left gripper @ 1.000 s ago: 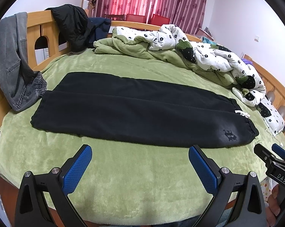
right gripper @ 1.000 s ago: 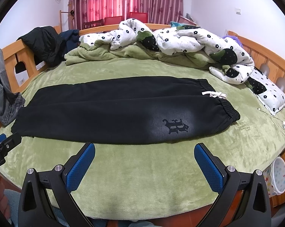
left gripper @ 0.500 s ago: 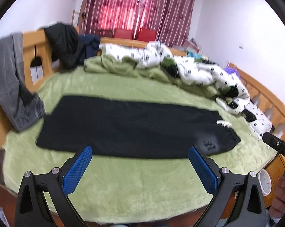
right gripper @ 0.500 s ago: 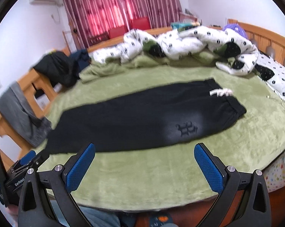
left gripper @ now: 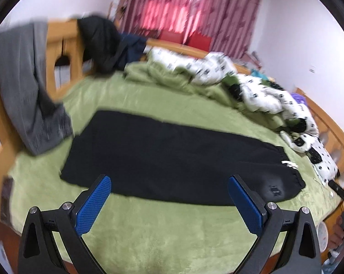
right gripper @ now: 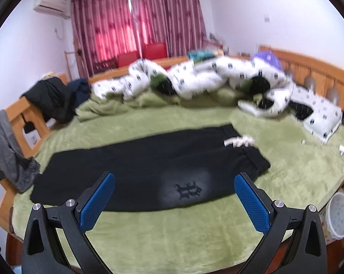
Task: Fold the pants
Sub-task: 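Move both tools toward the waistband and leg edges of the black sweatpants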
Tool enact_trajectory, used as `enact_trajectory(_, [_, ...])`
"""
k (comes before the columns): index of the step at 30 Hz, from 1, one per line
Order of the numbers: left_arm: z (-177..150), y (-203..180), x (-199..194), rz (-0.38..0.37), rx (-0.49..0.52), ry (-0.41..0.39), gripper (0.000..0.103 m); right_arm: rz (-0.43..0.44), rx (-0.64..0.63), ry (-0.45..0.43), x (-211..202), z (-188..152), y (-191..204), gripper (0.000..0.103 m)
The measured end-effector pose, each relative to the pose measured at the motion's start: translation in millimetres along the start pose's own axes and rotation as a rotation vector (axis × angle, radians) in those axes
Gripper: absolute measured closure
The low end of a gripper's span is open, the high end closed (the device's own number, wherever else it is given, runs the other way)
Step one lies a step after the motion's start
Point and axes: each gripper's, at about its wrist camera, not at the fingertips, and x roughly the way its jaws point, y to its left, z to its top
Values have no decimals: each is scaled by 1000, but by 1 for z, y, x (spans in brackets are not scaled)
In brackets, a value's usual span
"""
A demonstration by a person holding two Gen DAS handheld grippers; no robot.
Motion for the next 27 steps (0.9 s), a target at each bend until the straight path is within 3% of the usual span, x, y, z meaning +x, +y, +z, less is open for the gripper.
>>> enact_trajectory(8, [-22, 31, 108, 25, -108, 100, 5, -36, 29, 172, 116, -36, -46, 20])
enact_trajectory(11, [-24, 39, 137, 36, -108, 135, 9, -62, 88, 183, 144, -40, -69, 33])
enact_trajectory(13, [-24, 41, 151, 79, -85, 165, 11, -81, 129, 165, 153, -38, -83, 33])
enact_trajectory(15, [-25, 43, 154, 130, -92, 203, 15, -118, 156, 167, 163, -34, -97, 33])
enact_trajectory(17, [-29, 50, 147, 133, -118, 210, 15, -145, 194, 191, 165, -34, -104, 33])
enact_trajectory(20, [-34, 53, 135, 101, -75, 167, 15, -133, 227, 187, 157, -42, -111, 33])
enact_trajectory(21, [-39, 55, 129, 116, -56, 128, 15, -123, 217, 171, 153, -45, -110, 33])
enact_trajectory(23, [-46, 63, 124, 160, -86, 158, 15, -118, 182, 135, 146, -56, -109, 33])
enact_trajectory(25, [-54, 73, 117, 71, -139, 169, 15, -174, 226, 173, 143, -71, -112, 34])
enact_trajectory(27, [-58, 79, 114, 79, -151, 158, 15, -85, 254, 181, 140, -78, -113, 34])
